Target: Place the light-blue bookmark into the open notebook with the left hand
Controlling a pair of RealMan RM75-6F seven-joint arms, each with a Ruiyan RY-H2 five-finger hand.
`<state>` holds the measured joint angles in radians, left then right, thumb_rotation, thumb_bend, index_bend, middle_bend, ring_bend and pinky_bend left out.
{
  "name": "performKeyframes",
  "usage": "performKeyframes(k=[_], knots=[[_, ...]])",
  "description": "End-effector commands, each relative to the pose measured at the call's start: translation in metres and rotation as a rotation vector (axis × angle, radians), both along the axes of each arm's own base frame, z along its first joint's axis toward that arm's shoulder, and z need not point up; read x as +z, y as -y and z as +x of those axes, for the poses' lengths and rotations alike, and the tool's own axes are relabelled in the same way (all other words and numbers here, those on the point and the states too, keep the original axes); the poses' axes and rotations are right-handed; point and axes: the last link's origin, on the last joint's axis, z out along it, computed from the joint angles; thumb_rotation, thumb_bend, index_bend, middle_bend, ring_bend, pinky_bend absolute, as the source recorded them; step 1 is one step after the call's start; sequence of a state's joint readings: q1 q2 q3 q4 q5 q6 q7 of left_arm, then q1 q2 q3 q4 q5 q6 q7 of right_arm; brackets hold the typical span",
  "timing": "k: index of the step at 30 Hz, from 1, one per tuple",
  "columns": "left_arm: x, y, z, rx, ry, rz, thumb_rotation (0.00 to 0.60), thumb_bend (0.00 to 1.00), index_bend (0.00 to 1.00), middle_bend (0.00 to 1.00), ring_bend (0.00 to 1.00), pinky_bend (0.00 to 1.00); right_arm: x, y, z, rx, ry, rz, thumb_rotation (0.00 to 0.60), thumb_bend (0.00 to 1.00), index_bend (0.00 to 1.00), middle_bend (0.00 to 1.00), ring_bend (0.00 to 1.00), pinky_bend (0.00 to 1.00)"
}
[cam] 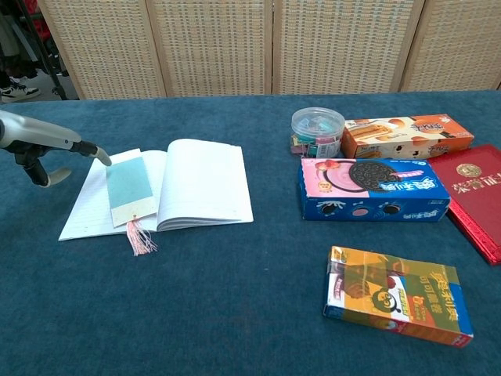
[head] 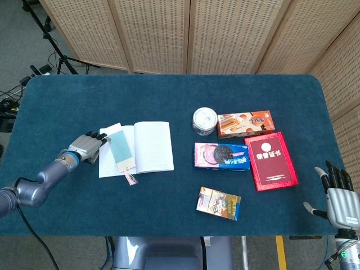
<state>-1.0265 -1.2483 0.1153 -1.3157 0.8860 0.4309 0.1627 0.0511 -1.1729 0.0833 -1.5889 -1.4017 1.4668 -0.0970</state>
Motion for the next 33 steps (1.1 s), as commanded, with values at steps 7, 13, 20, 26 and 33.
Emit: performKeyframes(k=[7,13,20,26,33], knots=[[-0.006,-0.003,-0.001,0.005,-0.013,-0.001,0.6,0.73,0.0,0.0,0.0,0.0,0.0,0.0,0.0,-0.001,0.002,-0.002,0.6,0.1,0.12,0.0,0.0,0.0],[-0.011,-0.005,0.002,0.004,-0.009,0.001,0.6,0.74,0.0,0.0,0.0,0.0,0.001,0.0,0.0,0.003,0.003,-0.005,0.6,0.1,0.12,0.0,0.0,0.0],[-0.015,-0.005,0.005,-0.001,-0.014,-0.009,0.6,0.74,0.0,0.0,0.0,0.0,0.002,-0.001,0.001,0.009,0.006,-0.011,0.6,0.1,0.12,0.0,0.0,0.0],[-0.017,-0.005,0.008,-0.007,-0.018,-0.013,0.6,0.74,0.0,0.0,0.0,0.0,0.002,-0.001,0.001,0.01,0.007,-0.012,0.6,0.1,0.12,0.0,0.0,0.0],[-0.02,-0.004,0.009,-0.008,-0.021,-0.016,0.6,0.74,0.0,0.0,0.0,0.0,0.002,-0.001,0.001,0.012,0.008,-0.013,0.6,0.1,0.12,0.0,0.0,0.0]])
